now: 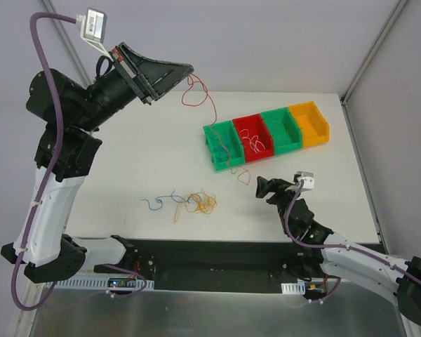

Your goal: Untangle the cables

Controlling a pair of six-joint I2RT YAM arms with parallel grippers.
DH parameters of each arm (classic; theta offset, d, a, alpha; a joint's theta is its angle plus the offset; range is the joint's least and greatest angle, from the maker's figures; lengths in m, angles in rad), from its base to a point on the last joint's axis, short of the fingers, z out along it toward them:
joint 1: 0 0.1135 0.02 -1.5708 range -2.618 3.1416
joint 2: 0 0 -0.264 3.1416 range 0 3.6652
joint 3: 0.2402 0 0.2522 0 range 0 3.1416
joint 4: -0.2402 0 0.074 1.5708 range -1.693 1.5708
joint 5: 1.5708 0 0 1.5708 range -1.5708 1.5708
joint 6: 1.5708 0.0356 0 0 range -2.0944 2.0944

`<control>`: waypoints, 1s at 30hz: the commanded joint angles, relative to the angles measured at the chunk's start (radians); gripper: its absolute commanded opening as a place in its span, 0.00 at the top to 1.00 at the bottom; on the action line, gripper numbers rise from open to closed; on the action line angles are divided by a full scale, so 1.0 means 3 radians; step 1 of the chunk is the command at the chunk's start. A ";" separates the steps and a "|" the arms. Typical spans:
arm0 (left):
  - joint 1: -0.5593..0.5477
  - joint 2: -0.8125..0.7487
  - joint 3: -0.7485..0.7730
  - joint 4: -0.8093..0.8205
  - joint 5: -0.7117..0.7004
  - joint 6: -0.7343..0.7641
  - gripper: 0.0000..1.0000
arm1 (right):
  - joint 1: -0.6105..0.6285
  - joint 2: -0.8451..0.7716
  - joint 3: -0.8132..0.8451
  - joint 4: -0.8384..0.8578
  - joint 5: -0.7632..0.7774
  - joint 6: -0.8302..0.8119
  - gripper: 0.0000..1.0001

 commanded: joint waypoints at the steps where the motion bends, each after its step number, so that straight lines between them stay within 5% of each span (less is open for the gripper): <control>1: -0.0232 -0.0022 -0.0572 0.0355 -0.0032 -0.0071 1.00 | -0.0008 -0.0276 -0.0076 -0.0086 0.0461 0.0155 0.14; 8: -0.0651 0.0320 -0.1437 0.0586 0.0096 -0.0081 1.00 | -0.0008 -0.0747 0.0020 -0.0913 0.1019 0.0446 0.17; 13: -0.0866 0.0377 -0.2163 0.0795 -0.0185 0.0031 1.00 | -0.0018 -0.1141 0.0516 -0.2180 0.0969 0.0426 0.17; 21: -0.1071 0.1219 -0.2262 0.0867 -0.0038 0.0205 1.00 | -0.0161 -0.0933 0.1053 -0.3133 -0.0176 0.0691 0.17; 30: -0.1066 0.2043 -0.1991 0.0811 0.0126 0.0420 0.97 | -0.0457 -0.0298 0.1218 -0.3093 -0.1000 0.0717 0.17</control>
